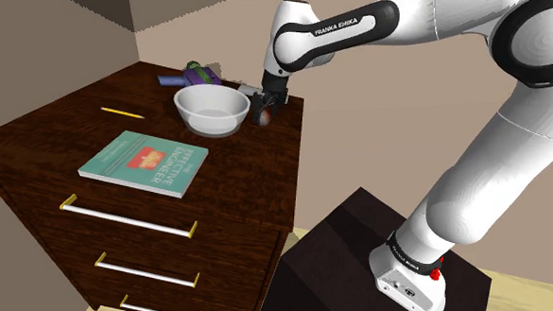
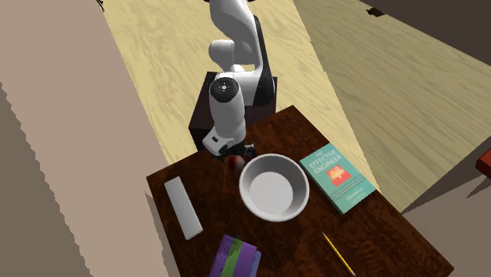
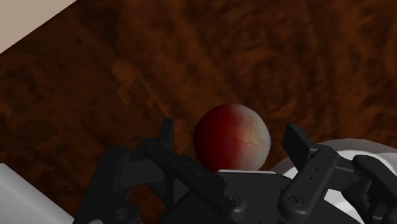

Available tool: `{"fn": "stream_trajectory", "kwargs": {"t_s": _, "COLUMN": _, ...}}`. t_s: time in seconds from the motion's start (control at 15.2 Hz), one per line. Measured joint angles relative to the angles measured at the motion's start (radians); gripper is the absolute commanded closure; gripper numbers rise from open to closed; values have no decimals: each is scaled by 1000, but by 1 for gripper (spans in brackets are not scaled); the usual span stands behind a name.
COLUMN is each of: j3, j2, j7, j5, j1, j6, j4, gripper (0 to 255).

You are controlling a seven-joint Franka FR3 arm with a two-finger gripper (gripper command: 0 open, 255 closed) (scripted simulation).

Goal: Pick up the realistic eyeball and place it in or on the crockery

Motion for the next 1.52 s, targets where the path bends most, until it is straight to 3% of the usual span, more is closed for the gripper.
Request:
{"fn": "stream_trajectory", "kwargs": {"t_s": 0.07, "j3": 0, "j2": 0, "j7": 0, "j5": 0, "j1": 0, "j6": 0, "j4": 0, "gripper": 0}}
{"fn": "stream_trajectory", "kwargs": {"t_s": 0.13, "j3": 0, "j2": 0, "j7": 0, "j5": 0, "j1": 0, "j6": 0, "j4": 0, "gripper": 255}}
{"fn": "stream_trajectory", "kwargs": {"t_s": 0.79, "j3": 0, "j2": 4, "j7": -1, "j5": 0, "j1": 0, "j6": 2, "j4": 4, "gripper": 255}}
{"fn": "stream_trajectory", "kwargs": {"t_s": 1.52, "j3": -1, "j2": -45, "j7": 2, "j5": 3, "j1": -1, "j6": -128, "j4": 82, "gripper": 255}}
